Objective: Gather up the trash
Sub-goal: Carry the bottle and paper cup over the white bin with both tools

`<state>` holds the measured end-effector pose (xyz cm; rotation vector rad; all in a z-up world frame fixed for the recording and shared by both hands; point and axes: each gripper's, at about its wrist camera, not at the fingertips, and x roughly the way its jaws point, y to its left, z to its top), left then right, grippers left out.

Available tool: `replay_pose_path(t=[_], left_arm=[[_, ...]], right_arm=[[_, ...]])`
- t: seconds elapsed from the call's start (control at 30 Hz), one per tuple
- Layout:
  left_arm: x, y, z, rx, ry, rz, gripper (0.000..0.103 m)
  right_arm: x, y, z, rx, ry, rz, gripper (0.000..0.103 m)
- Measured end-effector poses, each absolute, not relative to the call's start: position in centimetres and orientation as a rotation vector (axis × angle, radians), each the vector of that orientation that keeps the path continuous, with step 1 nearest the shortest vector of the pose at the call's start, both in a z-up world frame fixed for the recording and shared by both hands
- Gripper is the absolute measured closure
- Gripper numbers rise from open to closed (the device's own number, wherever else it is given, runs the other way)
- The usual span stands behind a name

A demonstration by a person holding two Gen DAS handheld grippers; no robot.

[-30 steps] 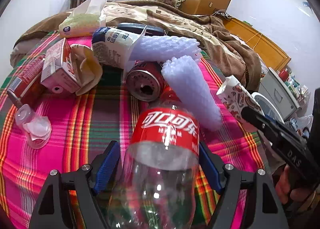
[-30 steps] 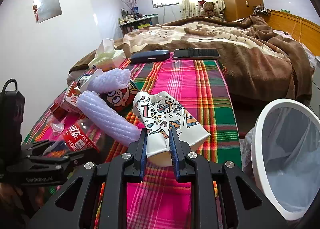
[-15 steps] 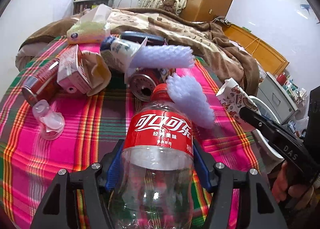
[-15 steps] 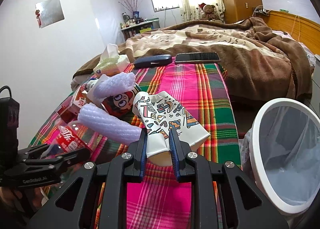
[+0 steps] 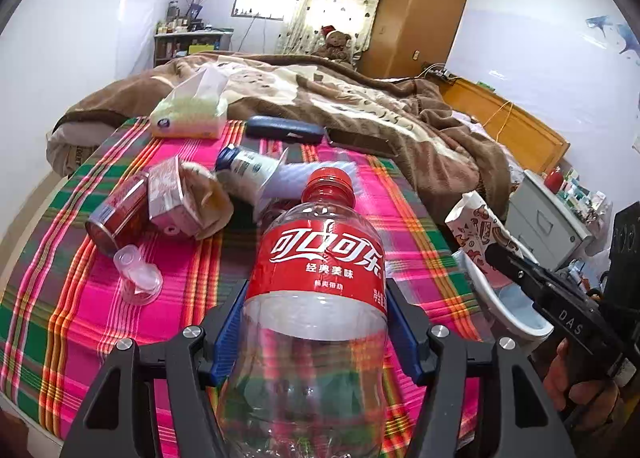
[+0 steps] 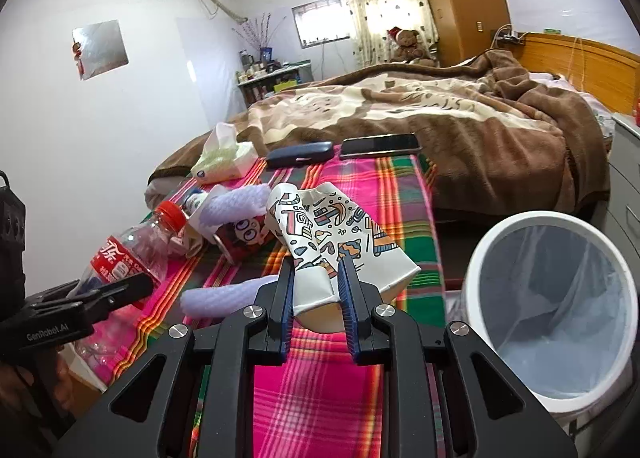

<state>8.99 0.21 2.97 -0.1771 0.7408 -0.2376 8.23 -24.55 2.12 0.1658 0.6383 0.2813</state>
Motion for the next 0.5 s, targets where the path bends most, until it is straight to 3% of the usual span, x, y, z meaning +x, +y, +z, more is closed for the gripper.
replay_pose_path(t=[0.5], left_arm=[[10.3,-10.0,4.3,-0.103,0.750,-0.471,0.039]], right_arm=[[7.0,-31.9,2.9,0.201,0.624,0.073,0.081]])
